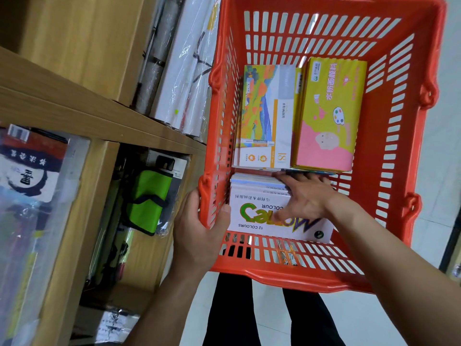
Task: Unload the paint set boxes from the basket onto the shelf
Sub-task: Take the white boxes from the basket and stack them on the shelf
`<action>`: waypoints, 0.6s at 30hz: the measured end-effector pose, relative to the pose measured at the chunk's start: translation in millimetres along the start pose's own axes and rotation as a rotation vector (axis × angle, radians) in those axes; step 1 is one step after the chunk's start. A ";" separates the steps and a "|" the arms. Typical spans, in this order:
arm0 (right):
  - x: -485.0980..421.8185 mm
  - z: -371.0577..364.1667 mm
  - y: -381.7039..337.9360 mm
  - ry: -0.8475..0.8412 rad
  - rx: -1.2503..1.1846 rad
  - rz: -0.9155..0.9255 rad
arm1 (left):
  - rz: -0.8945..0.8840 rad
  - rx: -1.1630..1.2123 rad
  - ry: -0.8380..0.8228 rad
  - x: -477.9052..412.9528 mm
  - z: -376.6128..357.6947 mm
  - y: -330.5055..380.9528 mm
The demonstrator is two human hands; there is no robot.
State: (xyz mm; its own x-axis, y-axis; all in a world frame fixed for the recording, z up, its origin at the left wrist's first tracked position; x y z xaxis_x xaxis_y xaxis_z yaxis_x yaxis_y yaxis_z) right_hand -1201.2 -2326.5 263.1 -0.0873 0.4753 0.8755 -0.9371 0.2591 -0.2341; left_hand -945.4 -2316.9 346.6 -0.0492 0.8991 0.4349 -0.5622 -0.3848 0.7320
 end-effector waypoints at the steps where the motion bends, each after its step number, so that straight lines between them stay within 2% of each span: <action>1: 3.9 0.2 0.1 -0.005 -0.003 0.013 | -0.003 -0.006 0.004 -0.2 0.2 -0.2; 7: 31.3 8.2 0.2 0.042 0.075 0.074 | -0.015 -0.020 0.015 0.4 0.4 2.9; 10: 31.1 11.9 -3.2 0.012 0.102 0.084 | -0.026 -0.018 0.010 0.6 0.0 1.7; 18: 38.6 23.0 -4.5 0.018 0.017 0.135 | -0.052 -0.060 0.013 -1.4 0.7 0.8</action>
State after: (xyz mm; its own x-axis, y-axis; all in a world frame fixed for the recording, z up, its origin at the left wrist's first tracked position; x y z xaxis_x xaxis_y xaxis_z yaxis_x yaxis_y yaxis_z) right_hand -1208.1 -2328.6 307.7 -0.2073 0.5204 0.8284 -0.9228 0.1771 -0.3422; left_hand -945.2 -2318.6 346.9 -0.0289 0.9204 0.3899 -0.6130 -0.3244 0.7204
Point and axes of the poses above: each hand's wrist, its own x-axis away from the middle knuckle, its own z-axis out of the back of the hand, y = z × x, the point moved 1 cm from there along -x, towards the middle knuckle
